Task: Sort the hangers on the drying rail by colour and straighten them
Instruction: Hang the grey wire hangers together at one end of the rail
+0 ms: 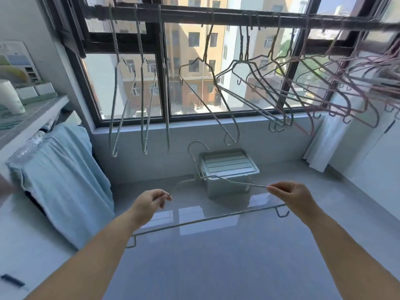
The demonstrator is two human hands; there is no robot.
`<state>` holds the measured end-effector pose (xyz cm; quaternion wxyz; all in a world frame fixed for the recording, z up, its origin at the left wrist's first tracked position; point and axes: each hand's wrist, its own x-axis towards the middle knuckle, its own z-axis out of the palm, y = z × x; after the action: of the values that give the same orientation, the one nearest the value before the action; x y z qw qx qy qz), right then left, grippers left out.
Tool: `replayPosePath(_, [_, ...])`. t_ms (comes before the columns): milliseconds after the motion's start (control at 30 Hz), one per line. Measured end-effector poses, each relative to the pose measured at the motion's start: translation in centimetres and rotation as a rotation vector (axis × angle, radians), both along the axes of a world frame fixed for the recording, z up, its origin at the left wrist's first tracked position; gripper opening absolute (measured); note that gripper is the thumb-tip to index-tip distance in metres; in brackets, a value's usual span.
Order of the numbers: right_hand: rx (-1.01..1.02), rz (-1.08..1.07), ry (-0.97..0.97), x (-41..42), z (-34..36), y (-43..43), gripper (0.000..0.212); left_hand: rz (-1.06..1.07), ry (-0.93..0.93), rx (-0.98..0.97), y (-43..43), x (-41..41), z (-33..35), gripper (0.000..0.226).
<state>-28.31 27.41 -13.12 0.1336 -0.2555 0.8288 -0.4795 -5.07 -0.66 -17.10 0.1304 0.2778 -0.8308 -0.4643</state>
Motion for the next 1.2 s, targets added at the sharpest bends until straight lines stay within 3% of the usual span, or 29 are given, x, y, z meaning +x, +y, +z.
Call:
replayPosePath(67, [0.198, -0.105, 0.229, -0.6, -1.9, -1.2, 0.03, 0.031, -0.008, 0.01, 0.1, 0.5, -0.1, 0.024])
replayPosePath(133, [0.291, -0.117, 0.312, 0.3, -2.8, -2.3, 0.044, 0.051, -0.002, 0.038, 0.6, 0.8, 0.0, 0.021])
replayPosePath(300, [0.205, 0.179, 0.3, 7.1, -3.8, -5.5, 0.037, 0.105, -0.023, 0.187, 2.4, 0.7, -0.5, 0.032])
replayPosePath(500, [0.144, 0.499, -0.024, 15.7, -5.0, -7.0, 0.029, 0.281, 0.298, 0.734, 5.0, -1.6, 0.9, 0.036])
replayPosePath(600, [0.107, 0.5, -0.214, 18.3, -5.6, -7.8, 0.05, 0.337, 0.417, 0.955, 5.9, -3.2, 1.9, 0.031])
replayPosePath(667, [0.042, 0.436, -0.228, 18.7, -5.7, -8.1, 0.059, 0.33, 0.451, 1.033, 6.5, -4.0, 2.4, 0.027])
replayPosePath(833, [-0.054, 0.258, -0.18, 17.7, -4.4, -8.3, 0.024, 0.281, 0.422, 1.024, 7.6, -5.3, 3.9, 0.022])
replayPosePath(1000, [-0.183, 0.163, -0.214, 17.2, -2.1, -8.3, 0.035, 0.228, 0.426, 0.941, 8.1, -6.2, 5.5, 0.023])
replayPosePath(1067, [-0.196, 0.122, -0.186, 17.4, -1.0, -8.1, 0.029, 0.181, 0.443, 0.869, 8.6, -6.1, 6.7, 0.027])
replayPosePath(1200, [-0.241, 0.057, -0.032, 16.4, 1.9, -7.1, 0.038, 0.027, 0.44, 0.606, 9.8, -5.7, 9.7, 0.04])
